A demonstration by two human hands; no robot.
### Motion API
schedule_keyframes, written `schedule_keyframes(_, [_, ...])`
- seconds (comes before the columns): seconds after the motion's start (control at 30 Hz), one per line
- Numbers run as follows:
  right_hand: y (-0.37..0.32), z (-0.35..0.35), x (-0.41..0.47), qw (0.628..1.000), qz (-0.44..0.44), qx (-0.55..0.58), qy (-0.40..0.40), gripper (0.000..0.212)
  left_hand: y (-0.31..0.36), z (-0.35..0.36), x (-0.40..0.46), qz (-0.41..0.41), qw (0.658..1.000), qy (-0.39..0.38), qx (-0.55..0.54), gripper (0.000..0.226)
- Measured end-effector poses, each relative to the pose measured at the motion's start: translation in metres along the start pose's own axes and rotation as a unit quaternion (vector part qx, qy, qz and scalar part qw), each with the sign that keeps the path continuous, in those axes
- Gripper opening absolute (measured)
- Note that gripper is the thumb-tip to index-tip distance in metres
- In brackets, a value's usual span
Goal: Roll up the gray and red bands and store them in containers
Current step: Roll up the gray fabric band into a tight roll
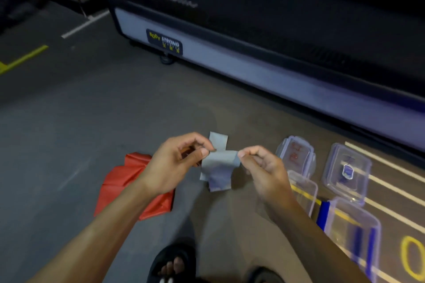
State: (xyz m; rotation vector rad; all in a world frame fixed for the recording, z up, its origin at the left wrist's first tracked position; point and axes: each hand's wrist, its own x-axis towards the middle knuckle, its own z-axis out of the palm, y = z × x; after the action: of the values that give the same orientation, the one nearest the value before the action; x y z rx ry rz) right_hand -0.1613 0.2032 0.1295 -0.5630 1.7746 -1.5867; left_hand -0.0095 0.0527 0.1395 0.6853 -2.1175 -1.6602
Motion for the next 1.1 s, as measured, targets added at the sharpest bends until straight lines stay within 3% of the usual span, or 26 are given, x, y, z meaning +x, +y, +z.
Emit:
schedule_keyframes(0.27, [-0.151, -0.001, -0.049, 0.997, 0.043, -0.032, 0.047, 0.02, 0.135, -0.015, -0.025, 0.059, 0.992, 0.069, 0.086, 0.019])
schedule_keyframes(0.5, [-0.236, -0.008, -0.103, 0.996, 0.057, -0.013, 0.073, 0.013, 0.225, -0.024, -0.056, 0.091, 0.992, 0.07, 0.051, 0.009])
schedule_keyframes(0.73, [-0.254, -0.015, -0.139, 0.99, 0.096, 0.056, 0.084, 0.01, 0.263, -0.013, -0.091, 0.115, 0.978, 0.149, 0.091, 0.012])
schedule_keyframes(0.97, [-0.249, -0.013, -0.152, 0.99, 0.117, 0.065, 0.051, 0.009, 0.259, -0.02, -0.112, 0.189, 0.934, 0.143, 0.266, 0.008])
schedule_keyframes(1.1, [-0.251, -0.009, -0.152, 0.992, 0.113, 0.051, 0.028, 0.009, 0.253, -0.026, -0.117, 0.184, 0.906, 0.152, 0.35, 0.006])
